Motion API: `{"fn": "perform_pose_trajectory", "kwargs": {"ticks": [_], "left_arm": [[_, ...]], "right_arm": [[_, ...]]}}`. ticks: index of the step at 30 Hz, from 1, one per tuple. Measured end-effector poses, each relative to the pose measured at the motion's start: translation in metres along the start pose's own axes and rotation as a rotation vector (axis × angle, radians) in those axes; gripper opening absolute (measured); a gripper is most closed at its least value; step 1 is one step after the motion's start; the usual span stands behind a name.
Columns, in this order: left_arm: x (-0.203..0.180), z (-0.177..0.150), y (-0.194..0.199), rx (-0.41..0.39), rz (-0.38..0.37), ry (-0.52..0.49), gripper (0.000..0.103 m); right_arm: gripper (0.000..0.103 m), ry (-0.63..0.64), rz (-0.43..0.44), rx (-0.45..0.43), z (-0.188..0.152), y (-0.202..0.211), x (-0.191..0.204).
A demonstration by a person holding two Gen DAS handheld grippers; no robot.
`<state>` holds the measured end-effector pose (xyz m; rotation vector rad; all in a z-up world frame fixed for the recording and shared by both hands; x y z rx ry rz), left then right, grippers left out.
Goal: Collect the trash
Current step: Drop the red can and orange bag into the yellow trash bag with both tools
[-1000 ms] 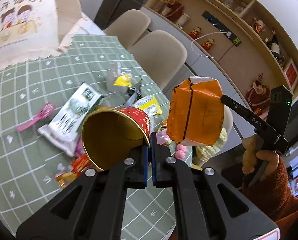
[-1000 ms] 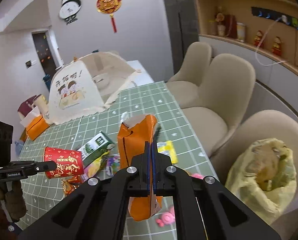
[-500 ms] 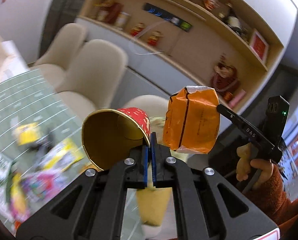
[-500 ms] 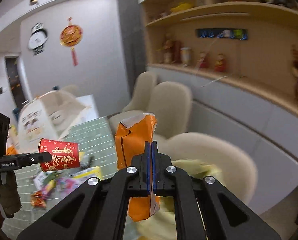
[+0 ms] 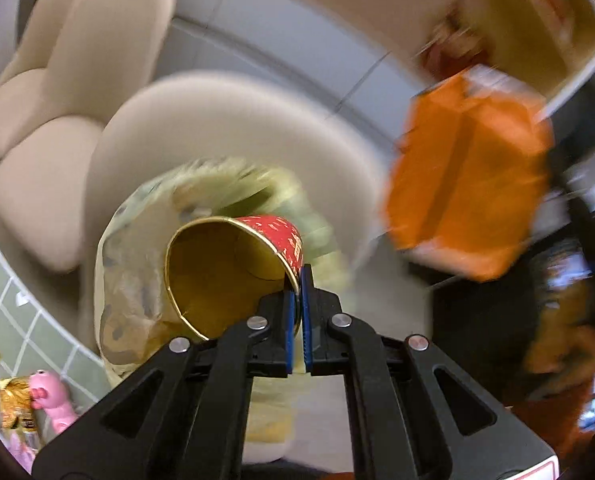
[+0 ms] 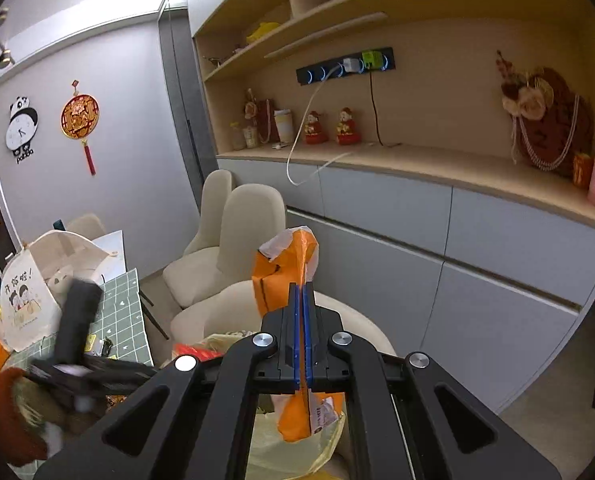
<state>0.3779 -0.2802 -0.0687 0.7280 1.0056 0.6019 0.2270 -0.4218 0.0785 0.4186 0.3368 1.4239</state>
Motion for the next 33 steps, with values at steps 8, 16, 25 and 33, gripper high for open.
{"fn": "perform_pose_trajectory", "kwargs": {"ticks": [8, 16, 25, 33], "left_arm": [[0.022, -0.007, 0.024, -0.017, -0.01, 0.095, 0.032], [0.048, -0.042, 0.1, -0.159, 0.118, 0.141, 0.032], [0.101, -0.09, 0.159, -0.274, 0.237, 0.247, 0.032], [0.158, -0.132, 0.205, -0.352, 0.282, 0.361, 0.033]], "right_arm": [[0.004, -0.02, 0.141, 0.055, -0.024, -0.046, 0.025], [0.004, 0.032, 0.253, 0.182, -0.052, -0.107, 0.081], [0.004, 0.061, 0.234, 0.389, -0.115, -0.17, 0.113], [0.006, 0.054, 0.143, 0.355, -0.112, -0.147, 0.119]]}}
Point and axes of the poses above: each gripper's, at about its wrist camera, not at the fingertips, and y roughly against the way its jaws point, x to its left, z to its top, the point moved 1 cm from there along -y, roughly the way its jaws point, and after that the axes turned 12 degrees about y, right-handed, at the moved point
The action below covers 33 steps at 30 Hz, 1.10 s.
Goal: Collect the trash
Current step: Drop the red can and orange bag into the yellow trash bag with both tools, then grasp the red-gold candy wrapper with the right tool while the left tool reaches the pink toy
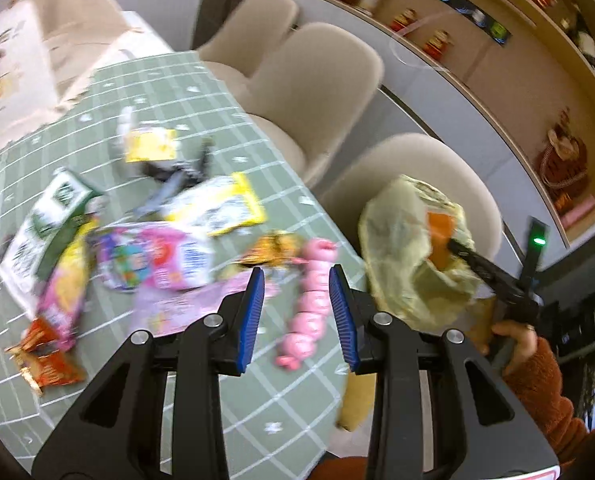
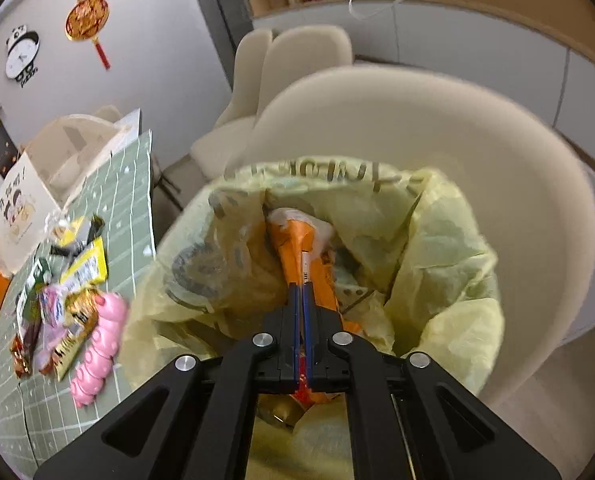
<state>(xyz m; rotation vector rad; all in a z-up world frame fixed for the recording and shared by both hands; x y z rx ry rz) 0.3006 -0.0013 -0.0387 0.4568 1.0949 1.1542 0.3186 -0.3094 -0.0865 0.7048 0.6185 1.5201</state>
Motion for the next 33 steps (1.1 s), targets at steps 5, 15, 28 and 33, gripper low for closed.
{"fn": "perform_pose_trajectory", "kwargs": {"ticks": [5, 15, 28, 33], "left_arm": [[0.045, -0.002, 0.024, -0.098, 0.062, 0.023, 0.035], [0.155, 0.008, 0.064, -0.186, 0.15, 0.087, 0.035], [0.279, 0.004, 0.099, -0.199, 0.153, 0.118, 0.036], [0.306, -0.002, 0.109, -0.204, 0.123, 0.147, 0.036]], "right_arm": [[0.038, 0.006, -0.054, -0.078, 0.004, 0.035, 0.011], [0.04, 0.031, -0.012, -0.127, -0.01, 0.075, 0.099], [0.053, 0.209, 0.164, 0.015, -0.044, 0.046, 0.288], [0.053, 0.327, 0.257, 0.078, -0.056, 0.027, 0.366]]}}
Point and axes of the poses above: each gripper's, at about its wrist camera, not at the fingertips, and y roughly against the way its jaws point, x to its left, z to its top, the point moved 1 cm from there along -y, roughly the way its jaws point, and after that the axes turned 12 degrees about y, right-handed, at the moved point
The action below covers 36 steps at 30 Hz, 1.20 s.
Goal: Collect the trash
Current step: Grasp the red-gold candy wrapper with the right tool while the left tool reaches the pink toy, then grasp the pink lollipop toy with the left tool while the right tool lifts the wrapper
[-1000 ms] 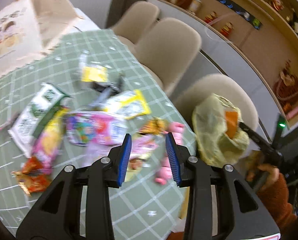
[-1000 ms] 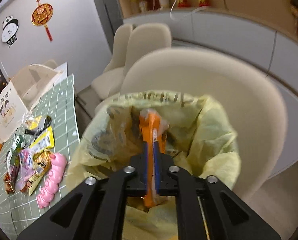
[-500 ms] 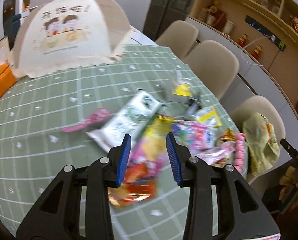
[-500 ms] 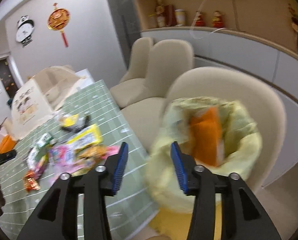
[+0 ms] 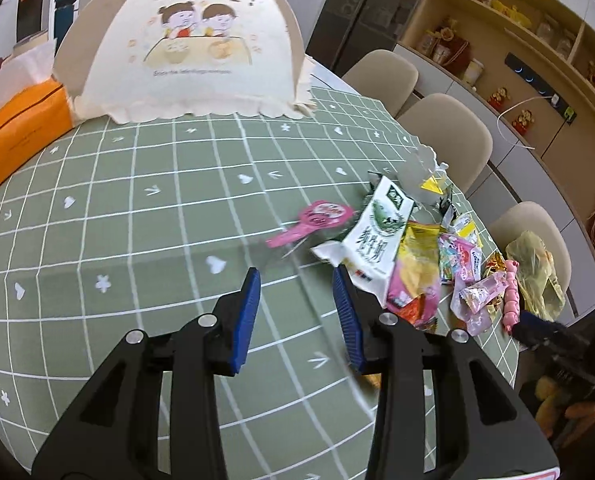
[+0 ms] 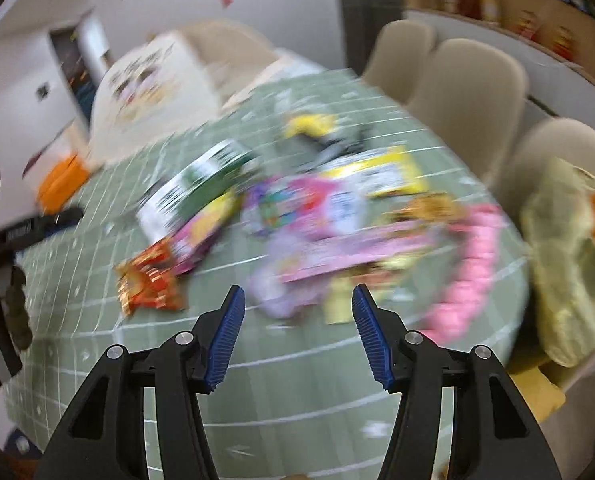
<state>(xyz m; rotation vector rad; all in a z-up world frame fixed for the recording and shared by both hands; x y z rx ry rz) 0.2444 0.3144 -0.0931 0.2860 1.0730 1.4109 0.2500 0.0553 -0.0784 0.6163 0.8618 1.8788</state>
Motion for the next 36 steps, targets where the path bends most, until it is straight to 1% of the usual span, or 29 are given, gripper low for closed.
{"fn": "perform_pose_trajectory", "kwargs": {"ticks": [2, 5, 7, 10, 13, 15, 16, 17, 18, 20, 22, 25, 28, 32, 36], "left_arm": [[0.009, -0.002, 0.002, 0.002, 0.0, 0.006, 0.036], [0.02, -0.004, 0.006, 0.005, -0.005, 0.011, 0.036], [0.025, -0.007, 0.009, 0.008, -0.007, 0.004, 0.036], [0.032, -0.01, 0.01, 0.018, -0.013, -0.009, 0.036], [0.038, -0.008, 0.007, 0.038, -0.034, -0.007, 0.036], [0.037, -0.006, 0.004, 0.05, -0.054, -0.021, 0.036], [0.035, -0.005, 0.002, 0.053, -0.063, -0.03, 0.036], [0.032, -0.003, 0.0, 0.057, -0.081, -0.046, 0.036], [0.027, 0.0, -0.003, 0.061, -0.101, -0.063, 0.036], [0.018, 0.006, -0.009, 0.068, -0.13, -0.088, 0.036], [0.008, 0.013, -0.015, 0.063, -0.148, -0.117, 0.036], [-0.005, 0.027, -0.031, 0.059, -0.149, -0.165, 0.036], [-0.011, 0.039, -0.049, 0.066, -0.141, -0.184, 0.037], [-0.009, 0.054, -0.086, 0.134, -0.106, -0.157, 0.036], [-0.012, 0.056, -0.108, 0.179, -0.099, -0.159, 0.036]], "right_arm": [[0.053, 0.027, 0.031, -0.006, 0.004, -0.009, 0.019], [0.053, 0.087, 0.047, 0.002, 0.015, -0.028, 0.046], [0.053, 0.113, 0.091, -0.003, 0.022, -0.04, 0.058], [0.053, 0.123, 0.171, 0.013, 0.03, -0.062, 0.07], [0.053, 0.135, 0.177, 0.05, 0.03, -0.076, 0.076], [0.043, 0.148, 0.186, 0.088, 0.028, -0.081, 0.076], [0.043, 0.145, 0.215, 0.096, 0.024, -0.08, 0.074], [0.038, 0.136, 0.229, 0.098, 0.022, -0.078, 0.072], [0.029, 0.12, 0.236, 0.104, 0.019, -0.074, 0.067], [0.02, 0.091, 0.215, 0.104, 0.014, -0.069, 0.058], [0.017, 0.046, 0.169, 0.095, 0.008, -0.058, 0.044], [0.016, -0.033, 0.122, 0.072, -0.002, -0.04, 0.022], [0.016, -0.088, 0.072, 0.048, -0.011, -0.02, 0.003], [0.016, -0.134, 0.026, 0.035, -0.02, -0.001, -0.013], [0.016, -0.159, 0.001, 0.032, -0.029, 0.009, -0.019]]}}
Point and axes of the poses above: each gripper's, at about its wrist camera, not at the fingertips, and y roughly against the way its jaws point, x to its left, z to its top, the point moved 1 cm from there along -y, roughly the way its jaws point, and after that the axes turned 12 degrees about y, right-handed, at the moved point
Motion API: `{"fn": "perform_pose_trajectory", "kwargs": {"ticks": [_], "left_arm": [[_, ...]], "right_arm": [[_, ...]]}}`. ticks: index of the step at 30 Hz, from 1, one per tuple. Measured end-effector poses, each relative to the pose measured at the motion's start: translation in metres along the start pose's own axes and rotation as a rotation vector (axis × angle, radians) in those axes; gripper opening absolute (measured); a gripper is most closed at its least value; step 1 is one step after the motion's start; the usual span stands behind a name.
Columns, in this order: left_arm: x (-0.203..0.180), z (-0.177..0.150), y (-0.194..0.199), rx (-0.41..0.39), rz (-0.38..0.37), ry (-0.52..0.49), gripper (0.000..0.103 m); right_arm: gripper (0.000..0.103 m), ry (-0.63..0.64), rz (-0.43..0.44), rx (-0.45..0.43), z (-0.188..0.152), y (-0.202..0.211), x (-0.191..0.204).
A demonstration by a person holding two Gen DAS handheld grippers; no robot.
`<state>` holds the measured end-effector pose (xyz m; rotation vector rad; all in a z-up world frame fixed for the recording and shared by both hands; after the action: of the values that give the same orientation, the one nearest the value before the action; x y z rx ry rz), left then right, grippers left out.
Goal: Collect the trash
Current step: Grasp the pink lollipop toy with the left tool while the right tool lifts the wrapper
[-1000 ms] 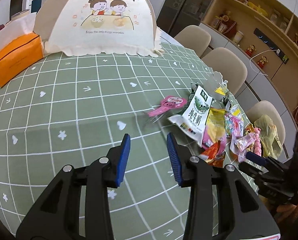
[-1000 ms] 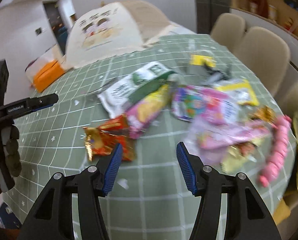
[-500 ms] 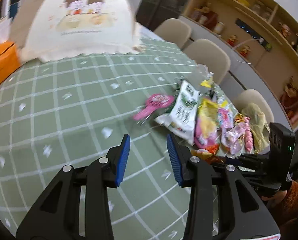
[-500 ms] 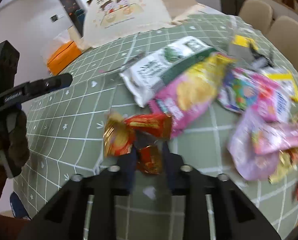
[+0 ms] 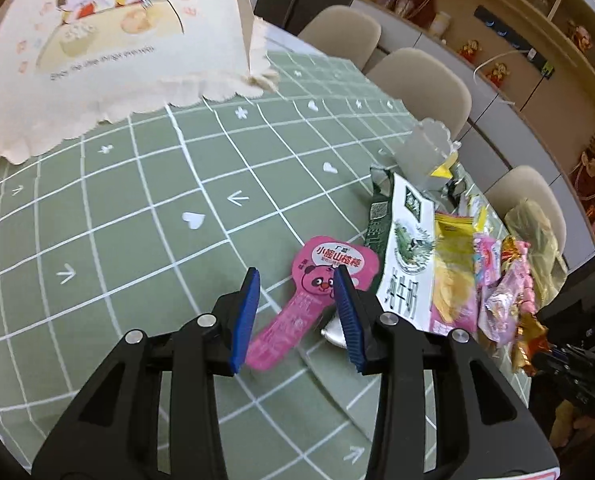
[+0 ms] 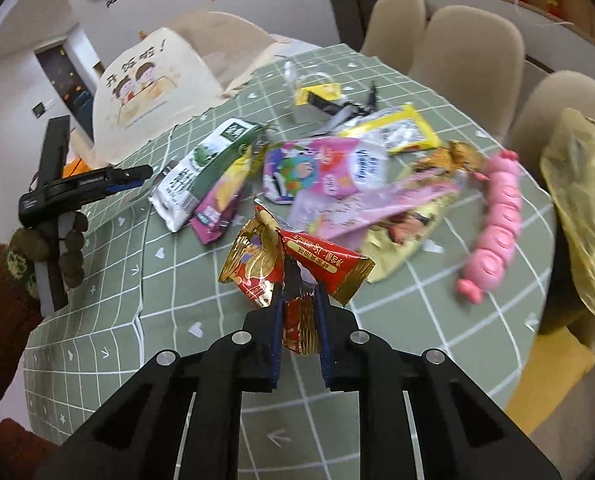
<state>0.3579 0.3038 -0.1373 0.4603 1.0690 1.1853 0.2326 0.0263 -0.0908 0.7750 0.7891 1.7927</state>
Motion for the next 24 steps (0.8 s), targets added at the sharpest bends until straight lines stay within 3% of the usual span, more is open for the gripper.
{"fn": "perform_pose_trajectory", "kwargs": {"ticks": [8, 10, 11, 15, 24], "left_arm": [[-0.027, -0.011, -0.025, 0.11, -0.007, -0.059, 0.036], [-0.031, -0.013, -0.024, 0.11, -0.007, -0.053, 0.021], [-0.032, -0.014, -0.022, 0.11, -0.004, -0.043, 0.018], [-0.043, -0.016, -0.008, 0.08, 0.001, -0.052, 0.01], [-0.078, -0.016, 0.044, -0.041, -0.01, -0.087, 0.008]], "right_arm": [[0.016, -0.015, -0.004, 0.004, -0.014, 0.002, 0.001], [0.016, -0.007, -0.009, 0.001, -0.015, 0.004, 0.001], [0.016, -0.007, -0.009, -0.002, -0.016, 0.005, 0.0], [0.016, -0.02, -0.009, -0.02, -0.016, 0.01, -0.004], [0.016, -0.012, -0.049, -0.08, -0.011, 0.036, -0.012]]}}
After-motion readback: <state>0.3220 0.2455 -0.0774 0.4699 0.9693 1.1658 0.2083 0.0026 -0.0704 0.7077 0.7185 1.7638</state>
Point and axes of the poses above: each gripper's, at about its wrist camera, not at the fingertips, and y roughly against the way its jaws point, x to its left, z to its top, the point moved 1 cm from there along -y, roughly the way its jaws point, and after that the axes turned 12 degrees about y, right-handed, at the moved point
